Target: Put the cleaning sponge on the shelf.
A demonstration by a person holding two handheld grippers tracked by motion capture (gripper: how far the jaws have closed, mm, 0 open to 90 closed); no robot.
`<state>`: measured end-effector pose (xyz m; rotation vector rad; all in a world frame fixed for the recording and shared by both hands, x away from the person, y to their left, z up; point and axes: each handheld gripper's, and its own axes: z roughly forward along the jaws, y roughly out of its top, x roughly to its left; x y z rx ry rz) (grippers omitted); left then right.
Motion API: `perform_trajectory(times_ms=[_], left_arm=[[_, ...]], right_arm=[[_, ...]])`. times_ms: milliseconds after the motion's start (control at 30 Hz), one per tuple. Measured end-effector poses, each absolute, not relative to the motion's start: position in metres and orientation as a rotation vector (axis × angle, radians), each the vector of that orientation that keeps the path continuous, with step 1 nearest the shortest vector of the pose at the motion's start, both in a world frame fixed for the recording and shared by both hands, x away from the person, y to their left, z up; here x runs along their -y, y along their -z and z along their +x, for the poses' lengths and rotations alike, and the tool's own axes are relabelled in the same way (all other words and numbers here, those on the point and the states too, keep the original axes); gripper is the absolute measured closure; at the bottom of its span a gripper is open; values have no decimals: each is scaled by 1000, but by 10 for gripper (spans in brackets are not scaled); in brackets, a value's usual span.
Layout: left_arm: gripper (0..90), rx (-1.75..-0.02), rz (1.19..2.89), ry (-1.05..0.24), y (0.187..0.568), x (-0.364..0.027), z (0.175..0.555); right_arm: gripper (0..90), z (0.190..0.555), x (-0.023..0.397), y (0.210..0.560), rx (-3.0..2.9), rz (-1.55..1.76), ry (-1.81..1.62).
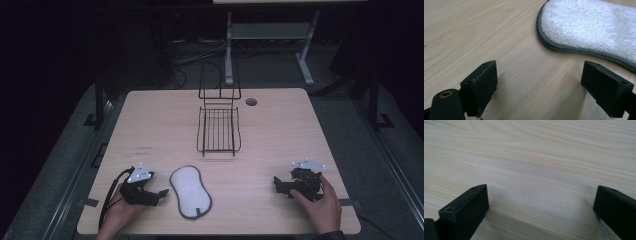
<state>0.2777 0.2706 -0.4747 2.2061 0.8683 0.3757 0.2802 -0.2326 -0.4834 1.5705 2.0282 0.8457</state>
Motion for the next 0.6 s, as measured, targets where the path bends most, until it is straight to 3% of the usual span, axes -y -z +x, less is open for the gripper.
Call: perform_trajectory(times_ms=[467, 600], left_arm=[[140, -894, 2174, -326, 466, -272, 280], [215, -867, 2155, -317, 459, -272, 280]], right_arm=[[0, 280, 233, 483, -2029, 1569, -846], [0, 280, 233, 483, -2029, 1568, -846]])
